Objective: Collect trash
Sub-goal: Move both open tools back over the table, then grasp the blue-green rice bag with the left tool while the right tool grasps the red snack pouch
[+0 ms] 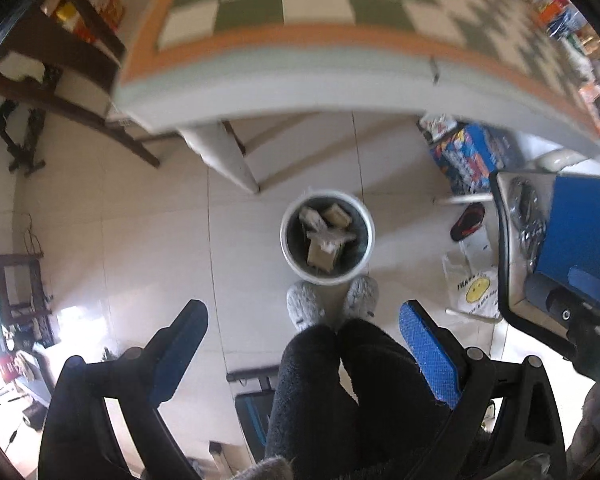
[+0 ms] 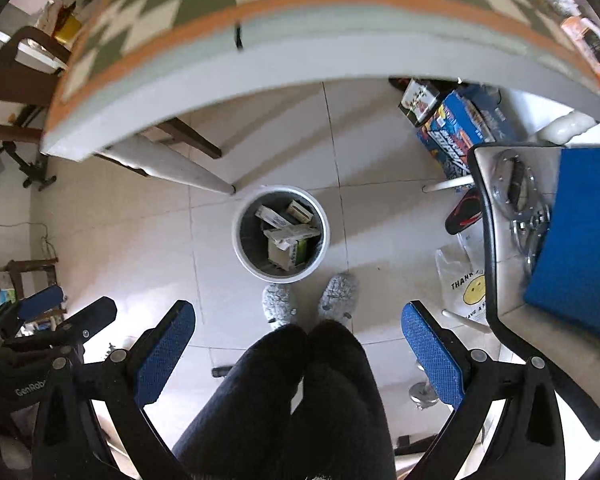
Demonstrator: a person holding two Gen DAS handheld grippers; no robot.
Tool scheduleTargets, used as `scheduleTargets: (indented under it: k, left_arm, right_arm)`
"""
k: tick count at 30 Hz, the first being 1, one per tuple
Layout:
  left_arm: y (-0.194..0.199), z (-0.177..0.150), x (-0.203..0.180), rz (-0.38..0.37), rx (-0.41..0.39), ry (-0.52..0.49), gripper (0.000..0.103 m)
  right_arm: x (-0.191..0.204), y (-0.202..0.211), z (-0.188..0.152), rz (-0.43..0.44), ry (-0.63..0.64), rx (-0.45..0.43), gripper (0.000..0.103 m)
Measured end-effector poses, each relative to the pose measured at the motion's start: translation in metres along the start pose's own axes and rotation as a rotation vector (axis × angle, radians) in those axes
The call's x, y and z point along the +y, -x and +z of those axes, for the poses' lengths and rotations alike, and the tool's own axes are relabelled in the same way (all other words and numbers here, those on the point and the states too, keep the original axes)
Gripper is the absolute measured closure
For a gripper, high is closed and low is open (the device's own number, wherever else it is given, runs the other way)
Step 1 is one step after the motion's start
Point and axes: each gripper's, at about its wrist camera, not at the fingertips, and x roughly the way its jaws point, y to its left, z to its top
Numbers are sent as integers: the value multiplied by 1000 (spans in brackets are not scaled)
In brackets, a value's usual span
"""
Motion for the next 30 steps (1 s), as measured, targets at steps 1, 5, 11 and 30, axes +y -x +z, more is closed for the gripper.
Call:
scheduleTargets:
  k: [1, 5, 11, 30]
  left_arm:
    - [9, 5, 1, 5, -19, -4, 5]
    - [45, 45, 1, 63, -119, -5, 5]
    - [81, 131, -5, 60, -224, -7, 0]
    - [25, 552, -164, -31, -72, 73, 0]
  right_arm:
    - [1, 14, 3, 9, -9, -15, 0]
    - [8, 59, 26, 49, -38, -90, 0]
    - [3, 115, 98, 91, -108, -204, 0]
    - [-204, 74, 523, 86, -421, -165, 0]
